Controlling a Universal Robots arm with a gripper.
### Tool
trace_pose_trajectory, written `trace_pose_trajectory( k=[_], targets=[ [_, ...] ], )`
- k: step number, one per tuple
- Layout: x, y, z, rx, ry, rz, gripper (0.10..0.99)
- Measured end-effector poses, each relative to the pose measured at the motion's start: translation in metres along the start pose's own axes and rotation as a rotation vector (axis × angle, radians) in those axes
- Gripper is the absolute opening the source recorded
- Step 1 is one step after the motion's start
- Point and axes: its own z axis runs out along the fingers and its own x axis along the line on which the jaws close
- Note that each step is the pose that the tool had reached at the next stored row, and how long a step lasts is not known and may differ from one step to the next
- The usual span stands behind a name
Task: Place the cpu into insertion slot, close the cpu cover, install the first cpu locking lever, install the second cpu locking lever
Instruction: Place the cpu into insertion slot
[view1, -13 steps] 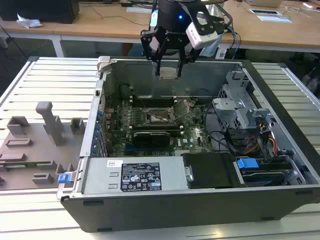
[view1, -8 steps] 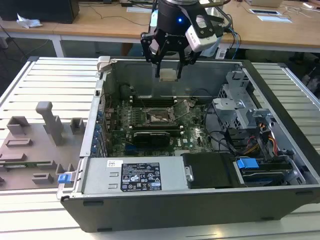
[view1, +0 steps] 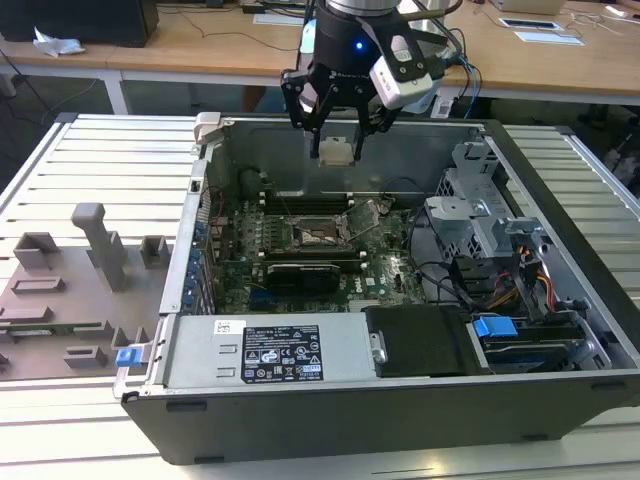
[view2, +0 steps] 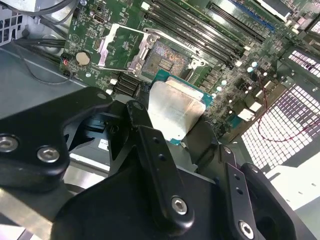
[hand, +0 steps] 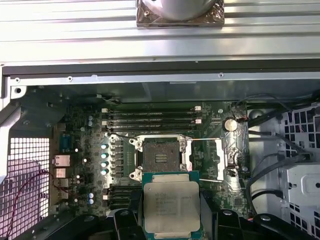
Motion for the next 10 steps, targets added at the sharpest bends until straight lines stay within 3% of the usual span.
trace_pose_trajectory(
  k=[10],
  targets=[
    [-0.0001, -0.0006, 0.0067, 0.0, 0.0, 0.0, 0.545]
  ],
)
